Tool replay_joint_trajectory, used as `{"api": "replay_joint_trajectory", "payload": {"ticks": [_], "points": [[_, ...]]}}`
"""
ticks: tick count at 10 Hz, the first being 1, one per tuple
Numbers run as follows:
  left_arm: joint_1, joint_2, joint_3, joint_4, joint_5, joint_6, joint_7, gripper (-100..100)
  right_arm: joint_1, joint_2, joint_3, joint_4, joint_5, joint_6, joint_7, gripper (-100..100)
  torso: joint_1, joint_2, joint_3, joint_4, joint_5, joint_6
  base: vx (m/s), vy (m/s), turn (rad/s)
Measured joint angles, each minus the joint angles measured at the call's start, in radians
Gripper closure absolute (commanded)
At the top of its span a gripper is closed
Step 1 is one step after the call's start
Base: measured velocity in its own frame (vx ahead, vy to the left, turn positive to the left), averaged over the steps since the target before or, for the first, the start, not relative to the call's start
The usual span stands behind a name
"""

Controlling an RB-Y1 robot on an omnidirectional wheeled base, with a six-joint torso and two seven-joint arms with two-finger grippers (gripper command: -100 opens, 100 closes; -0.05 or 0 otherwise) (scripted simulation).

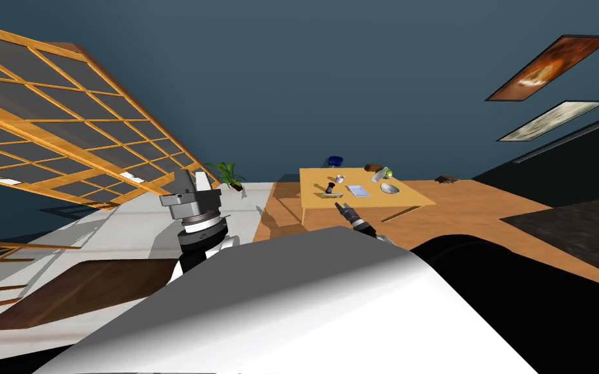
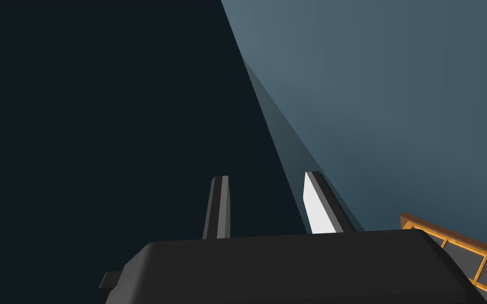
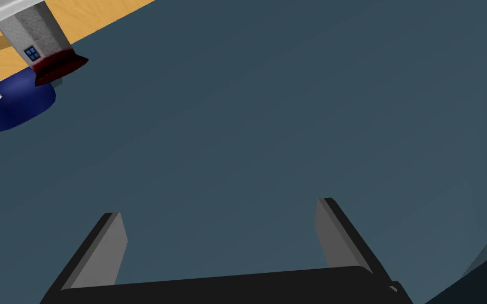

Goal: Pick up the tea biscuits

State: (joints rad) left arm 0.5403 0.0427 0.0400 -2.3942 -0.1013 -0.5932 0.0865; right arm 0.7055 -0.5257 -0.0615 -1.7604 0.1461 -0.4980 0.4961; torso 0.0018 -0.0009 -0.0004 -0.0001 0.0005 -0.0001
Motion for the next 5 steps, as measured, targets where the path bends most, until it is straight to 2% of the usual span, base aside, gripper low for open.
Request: {"api": "replay_joint_trajectory", "payload": {"ticks": [2, 3, 4, 5], "points": [[0.000, 0.000, 0.000, 0.000, 0.000, 0.000, 0.000, 0, 0.025, -0.042, 0.000, 0.034, 0.012, 0.007, 0.033, -100, 0.000, 0.000, 0.000, 0.000, 0.000, 0.000, 0.032, 0.039, 0.187], [0.000, 0.000, 0.000, 0.000, 0.000, 0.000, 0.000, 0, 0.026, -0.056, 0.001, 0.060, 0.017, 0.008, 0.046, -100, -0.001, -0.001, 0.000, 0.000, 0.000, 0.001, 0.044, 0.033, 0.310], [0.000, 0.000, 0.000, 0.000, 0.000, 0.000, 0.000, 0, 0.044, -0.070, 0.007, 0.078, 0.030, 0.008, 0.073, -100, -0.001, -0.001, -0.001, 0.000, 0.000, 0.000, 0.035, 0.019, 0.101], [0.000, 0.000, 0.000, 0.000, 0.000, 0.000, 0.000, 0, 0.041, -0.077, 0.011, 0.121, 0.036, -0.003, 0.093, -100, -0.001, -0.001, 0.000, 0.000, 0.000, 0.001, 0.044, 0.035, 0.200]]}}
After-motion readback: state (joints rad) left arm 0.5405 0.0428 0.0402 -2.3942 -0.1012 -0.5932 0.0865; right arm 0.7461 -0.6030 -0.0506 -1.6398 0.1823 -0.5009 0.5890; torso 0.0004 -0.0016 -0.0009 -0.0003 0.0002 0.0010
